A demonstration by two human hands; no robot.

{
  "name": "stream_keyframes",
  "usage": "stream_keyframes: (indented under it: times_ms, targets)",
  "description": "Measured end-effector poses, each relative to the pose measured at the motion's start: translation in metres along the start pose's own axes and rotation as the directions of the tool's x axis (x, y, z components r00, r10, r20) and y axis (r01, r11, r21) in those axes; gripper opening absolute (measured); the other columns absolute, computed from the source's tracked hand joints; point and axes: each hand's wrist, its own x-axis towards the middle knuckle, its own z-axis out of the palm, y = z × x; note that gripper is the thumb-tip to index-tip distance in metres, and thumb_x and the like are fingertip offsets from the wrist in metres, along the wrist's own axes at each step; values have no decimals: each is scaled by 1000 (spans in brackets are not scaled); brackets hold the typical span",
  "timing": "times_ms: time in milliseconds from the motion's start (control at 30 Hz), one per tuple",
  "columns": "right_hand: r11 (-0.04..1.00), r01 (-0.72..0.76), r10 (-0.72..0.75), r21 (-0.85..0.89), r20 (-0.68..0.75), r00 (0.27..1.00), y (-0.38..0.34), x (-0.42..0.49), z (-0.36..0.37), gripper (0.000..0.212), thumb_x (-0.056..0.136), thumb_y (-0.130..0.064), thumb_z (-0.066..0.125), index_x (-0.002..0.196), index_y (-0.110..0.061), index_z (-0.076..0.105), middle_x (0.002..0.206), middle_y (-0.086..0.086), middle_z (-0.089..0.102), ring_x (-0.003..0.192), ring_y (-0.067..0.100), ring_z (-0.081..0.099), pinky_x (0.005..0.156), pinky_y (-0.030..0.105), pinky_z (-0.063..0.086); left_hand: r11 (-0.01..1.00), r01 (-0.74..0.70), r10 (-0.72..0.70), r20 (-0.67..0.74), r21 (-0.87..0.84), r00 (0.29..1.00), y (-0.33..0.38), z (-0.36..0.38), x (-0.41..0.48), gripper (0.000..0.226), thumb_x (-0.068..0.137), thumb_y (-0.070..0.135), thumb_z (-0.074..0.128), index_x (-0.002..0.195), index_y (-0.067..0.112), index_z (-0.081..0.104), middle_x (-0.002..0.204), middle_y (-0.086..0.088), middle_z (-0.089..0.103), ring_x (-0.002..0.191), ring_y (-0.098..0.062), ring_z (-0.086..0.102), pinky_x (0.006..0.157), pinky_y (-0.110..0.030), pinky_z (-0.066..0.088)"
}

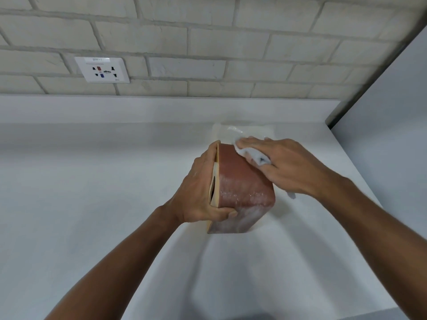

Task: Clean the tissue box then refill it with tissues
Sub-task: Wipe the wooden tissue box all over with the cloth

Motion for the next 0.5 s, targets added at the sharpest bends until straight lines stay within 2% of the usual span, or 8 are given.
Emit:
stream_keyframes:
  times_ms: [67, 133, 167, 233, 300, 367, 400, 500]
  targets:
    - [1000, 22, -22, -21, 24, 999, -14, 10, 5, 48, 99, -22, 42, 146, -33, 42, 151, -14, 42, 137, 12, 41, 112, 23, 25, 999, -38, 38, -18, 4, 999, 7, -3, 4, 129, 62, 69, 74, 161, 31, 1, 165, 17, 25, 150, -10, 32, 123, -32, 29]
    - [995, 101, -100, -12, 65, 993, -27, 12, 13, 60, 90, -22, 34, 149, -28, 37, 157, -14, 29, 142, -3, 22, 116, 14, 9, 994, -111, 110, -59, -12, 992, 16, -6, 7, 109, 65, 57, 75, 155, 37, 17, 151, 36, 32, 139, 4, 40, 113, -14, 30]
    - [992, 128, -127, 1, 89, 988, -25, 9, 14, 66, 84, -20, 33, 150, -27, 36, 157, -14, 26, 140, -8, 16, 117, 13, 5, 991, -133, 131, -70, -12, 989, 16, -5, 7, 104, 66, 54, 75, 153, 37, 20, 148, 40, 33, 136, 8, 41, 111, -10, 30]
    - [991, 125, -128, 38, 78, 989, -10, 1, 8, 65, 85, -15, 39, 149, -28, 37, 156, -15, 28, 138, -9, 18, 120, 19, 11, 996, -92, 91, -50, -13, 995, 9, -3, 6, 114, 65, 60, 76, 158, 32, 17, 156, 31, 32, 142, 0, 39, 117, -22, 34]
    - [997, 68, -69, 41, 22, 997, 2, 0, 1, 58, 95, -12, 47, 148, -32, 38, 154, -17, 33, 140, -1, 28, 119, 23, 19, 1000, -18, 18, -30, 12, 999, -1, 0, 2, 138, 60, 71, 76, 166, 20, 4, 166, 9, 28, 150, -18, 34, 122, -47, 35]
    - [1000, 21, -21, 4, 14, 1000, 0, 6, 3, 55, 99, -14, 47, 149, -34, 36, 155, -18, 32, 143, 4, 29, 115, 19, 17, 1000, -14, 14, -15, 14, 1000, -2, 0, 1, 141, 59, 71, 76, 167, 18, 2, 166, 6, 28, 149, -22, 34, 121, -51, 34]
    - [1000, 29, -29, 3, 34, 999, -8, 9, 6, 57, 98, -13, 45, 150, -32, 34, 157, -15, 29, 145, 5, 24, 117, 21, 13, 999, -40, 40, -23, 11, 999, 2, -1, 2, 133, 61, 68, 77, 165, 22, 7, 163, 12, 30, 147, -17, 37, 120, -44, 35]
    - [989, 143, -147, 45, 85, 986, -25, 7, 17, 68, 85, -11, 38, 152, -26, 31, 159, -12, 22, 146, -1, 13, 122, 27, 6, 989, -151, 150, -86, -8, 985, 18, -4, 5, 102, 66, 53, 76, 151, 36, 22, 146, 41, 35, 134, 8, 43, 109, -10, 33]
